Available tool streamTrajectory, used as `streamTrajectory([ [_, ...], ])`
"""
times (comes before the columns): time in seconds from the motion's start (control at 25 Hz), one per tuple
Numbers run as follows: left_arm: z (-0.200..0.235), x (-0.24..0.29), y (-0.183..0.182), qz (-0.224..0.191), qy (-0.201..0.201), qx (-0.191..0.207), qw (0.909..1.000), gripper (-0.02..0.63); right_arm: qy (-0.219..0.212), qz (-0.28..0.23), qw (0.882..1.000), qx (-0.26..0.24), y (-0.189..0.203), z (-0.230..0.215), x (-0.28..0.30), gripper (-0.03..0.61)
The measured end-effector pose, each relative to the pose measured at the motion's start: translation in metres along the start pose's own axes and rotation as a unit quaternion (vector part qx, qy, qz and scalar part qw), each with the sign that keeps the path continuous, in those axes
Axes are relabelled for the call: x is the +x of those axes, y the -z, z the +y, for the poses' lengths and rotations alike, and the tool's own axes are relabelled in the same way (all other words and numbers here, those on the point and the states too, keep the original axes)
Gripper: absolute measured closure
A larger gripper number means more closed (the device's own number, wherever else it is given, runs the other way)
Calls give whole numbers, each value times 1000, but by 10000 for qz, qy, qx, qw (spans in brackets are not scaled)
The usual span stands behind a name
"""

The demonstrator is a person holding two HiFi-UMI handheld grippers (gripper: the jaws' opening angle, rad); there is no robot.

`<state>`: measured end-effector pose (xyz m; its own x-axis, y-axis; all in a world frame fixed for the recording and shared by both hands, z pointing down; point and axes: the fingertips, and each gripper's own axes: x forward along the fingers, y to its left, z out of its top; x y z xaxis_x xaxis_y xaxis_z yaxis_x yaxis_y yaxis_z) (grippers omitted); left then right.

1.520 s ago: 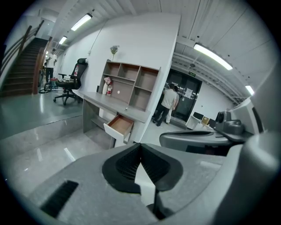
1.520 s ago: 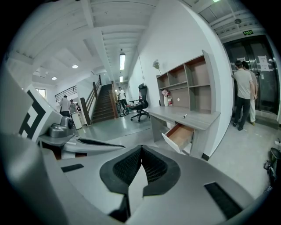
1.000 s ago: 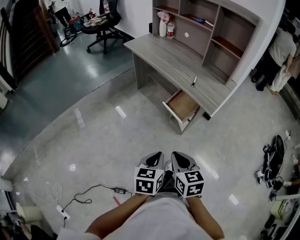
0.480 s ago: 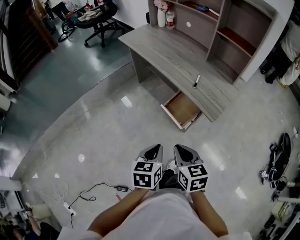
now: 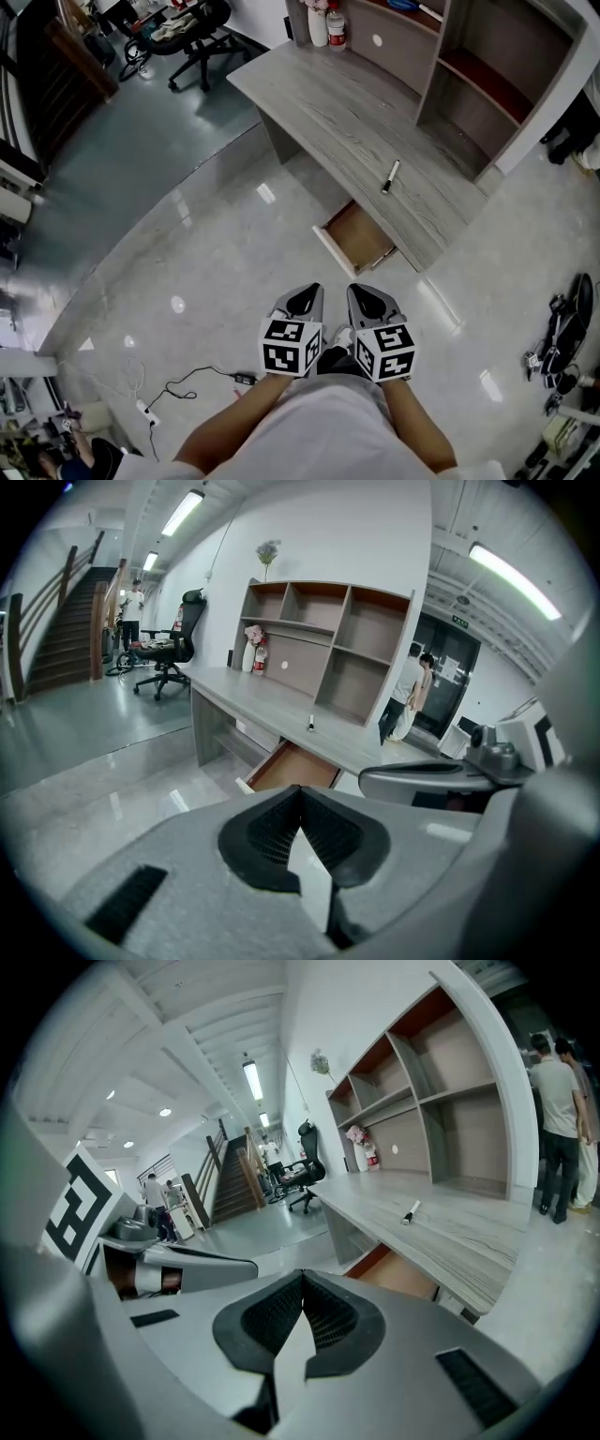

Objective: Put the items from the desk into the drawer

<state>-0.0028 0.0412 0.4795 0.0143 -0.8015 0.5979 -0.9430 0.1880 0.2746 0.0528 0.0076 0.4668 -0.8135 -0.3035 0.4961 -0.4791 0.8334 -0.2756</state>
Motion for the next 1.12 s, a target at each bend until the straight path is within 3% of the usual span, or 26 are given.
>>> streamTrajectory([
  [0.6, -53, 54, -43, 19, 362, 617, 9974, 612, 198, -379, 9987, 262, -32, -61, -2, 577],
  [1.12, -39, 123, -84, 128, 1125, 867, 9898, 612, 849, -382, 9947, 447, -58, -105, 49, 577],
])
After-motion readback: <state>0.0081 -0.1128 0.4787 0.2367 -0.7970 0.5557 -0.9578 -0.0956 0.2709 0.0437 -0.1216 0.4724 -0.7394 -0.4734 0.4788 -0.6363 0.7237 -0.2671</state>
